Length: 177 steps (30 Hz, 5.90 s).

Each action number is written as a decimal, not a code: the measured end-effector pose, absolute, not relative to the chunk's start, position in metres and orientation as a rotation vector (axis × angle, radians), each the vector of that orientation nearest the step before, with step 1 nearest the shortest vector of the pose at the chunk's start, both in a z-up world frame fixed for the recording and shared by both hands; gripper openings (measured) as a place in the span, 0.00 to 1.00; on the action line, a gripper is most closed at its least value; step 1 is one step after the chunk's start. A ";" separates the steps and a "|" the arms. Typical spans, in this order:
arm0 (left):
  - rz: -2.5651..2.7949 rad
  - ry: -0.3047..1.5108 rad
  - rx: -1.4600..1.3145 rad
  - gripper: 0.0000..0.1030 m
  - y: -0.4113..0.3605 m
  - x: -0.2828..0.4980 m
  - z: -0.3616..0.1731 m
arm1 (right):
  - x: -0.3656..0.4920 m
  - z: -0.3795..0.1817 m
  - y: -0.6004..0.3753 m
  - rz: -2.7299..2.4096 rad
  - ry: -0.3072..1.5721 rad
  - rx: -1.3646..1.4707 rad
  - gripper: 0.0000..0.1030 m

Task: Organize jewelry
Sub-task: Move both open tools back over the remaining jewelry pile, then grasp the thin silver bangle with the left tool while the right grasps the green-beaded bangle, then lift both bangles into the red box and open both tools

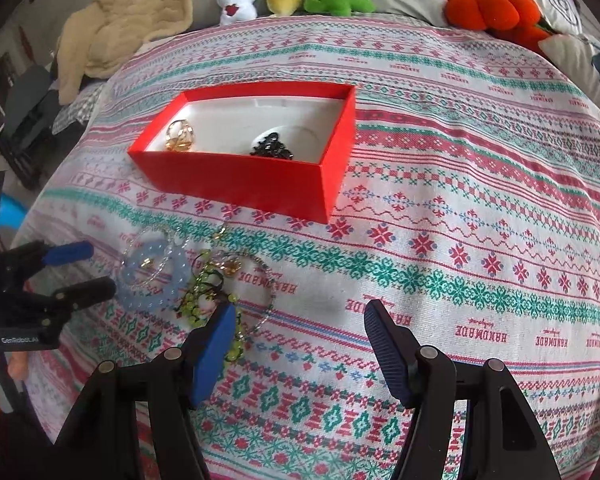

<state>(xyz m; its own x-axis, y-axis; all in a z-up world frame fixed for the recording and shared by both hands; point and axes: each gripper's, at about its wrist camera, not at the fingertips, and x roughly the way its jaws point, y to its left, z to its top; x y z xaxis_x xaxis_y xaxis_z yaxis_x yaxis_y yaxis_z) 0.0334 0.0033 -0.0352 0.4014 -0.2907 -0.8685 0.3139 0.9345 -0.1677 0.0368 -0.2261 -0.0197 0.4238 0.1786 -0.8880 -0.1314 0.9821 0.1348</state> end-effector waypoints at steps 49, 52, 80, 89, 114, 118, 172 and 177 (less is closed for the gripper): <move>-0.289 1.092 0.045 0.05 -0.046 0.077 -0.035 | 0.060 -0.027 -0.183 0.211 1.156 -0.077 0.04; -0.294 1.072 0.022 0.05 -0.041 0.072 -0.028 | 0.057 -0.015 -0.187 0.214 1.135 -0.063 0.03; -0.373 1.030 -0.110 0.05 -0.026 0.051 0.014 | 0.047 0.023 -0.205 0.224 1.090 0.035 0.15; -0.361 1.056 -0.087 0.05 -0.027 0.052 0.006 | 0.061 -0.016 -0.202 0.150 1.197 -0.025 0.25; -0.303 1.047 -0.084 0.05 -0.015 0.053 0.001 | 0.054 -0.020 -0.186 0.169 1.175 -0.034 0.03; -0.306 1.038 -0.094 0.05 -0.015 0.053 0.006 | 0.048 -0.001 -0.191 0.198 1.133 0.005 0.03; -0.257 0.957 -0.229 0.05 -0.046 0.148 0.013 | 0.130 0.049 -0.180 0.202 0.934 0.231 0.03; -0.217 0.947 -0.181 0.05 -0.051 0.147 0.011 | 0.138 0.034 -0.200 0.124 0.964 0.250 0.04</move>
<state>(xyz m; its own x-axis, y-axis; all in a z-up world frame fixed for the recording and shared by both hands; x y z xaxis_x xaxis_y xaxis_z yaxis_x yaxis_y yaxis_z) 0.1471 -0.0506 0.0113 0.5652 -0.2622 -0.7822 0.1038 0.9632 -0.2478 0.1384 -0.1996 0.0340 0.5656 0.2145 -0.7963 0.0068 0.9643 0.2647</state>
